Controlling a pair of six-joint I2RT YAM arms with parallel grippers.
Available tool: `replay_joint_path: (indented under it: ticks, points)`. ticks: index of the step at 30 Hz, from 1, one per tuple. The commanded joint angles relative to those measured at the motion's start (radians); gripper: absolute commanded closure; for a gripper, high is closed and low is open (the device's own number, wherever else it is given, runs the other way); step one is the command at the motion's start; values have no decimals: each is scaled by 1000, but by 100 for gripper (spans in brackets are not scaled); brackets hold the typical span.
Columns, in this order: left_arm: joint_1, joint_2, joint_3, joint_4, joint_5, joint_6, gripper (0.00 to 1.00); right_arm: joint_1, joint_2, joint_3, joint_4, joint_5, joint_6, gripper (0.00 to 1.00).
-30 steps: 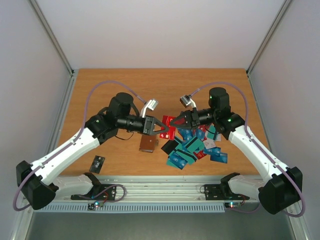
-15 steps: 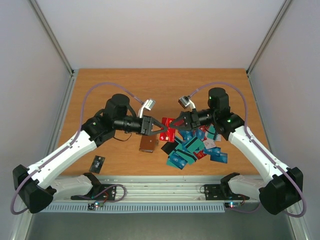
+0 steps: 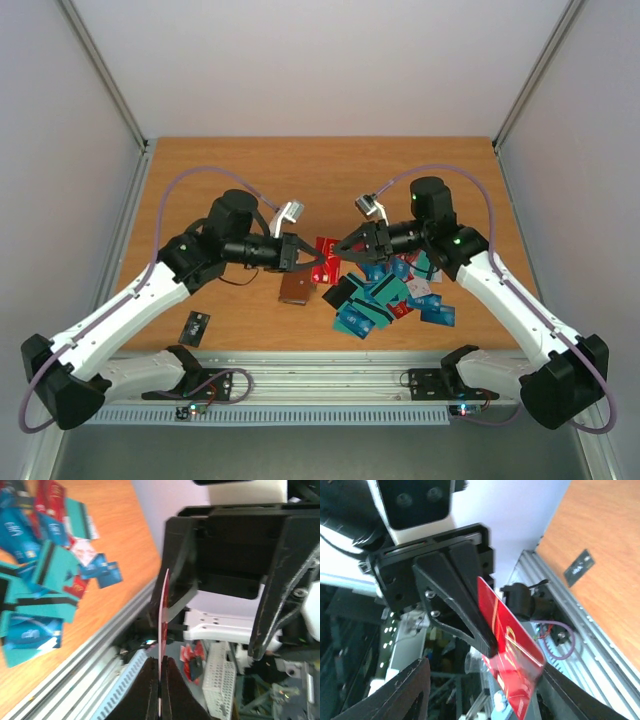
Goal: Put the credit cards into the card holder
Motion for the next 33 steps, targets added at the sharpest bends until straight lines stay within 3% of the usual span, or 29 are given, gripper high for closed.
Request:
replay_joint_path:
  ticks: [1, 6, 10, 20, 33]
  points:
    - [18, -11, 84, -350, -279, 166, 100, 10, 19, 16, -258, 238, -112, 42]
    - [46, -1, 94, -610, -620, 277, 100, 59, 71, -79, -294, 467, -55, 42]
    - [83, 25, 54, -671, -743, 322, 100, 153, 171, -102, -233, 557, 3, 40]
    - [212, 185, -36, -547, -702, 421, 100, 282, 447, -103, -34, 622, 92, 37]
    - [233, 385, -64, -421, -608, 463, 100, 294, 618, -85, 141, 603, 136, 34]
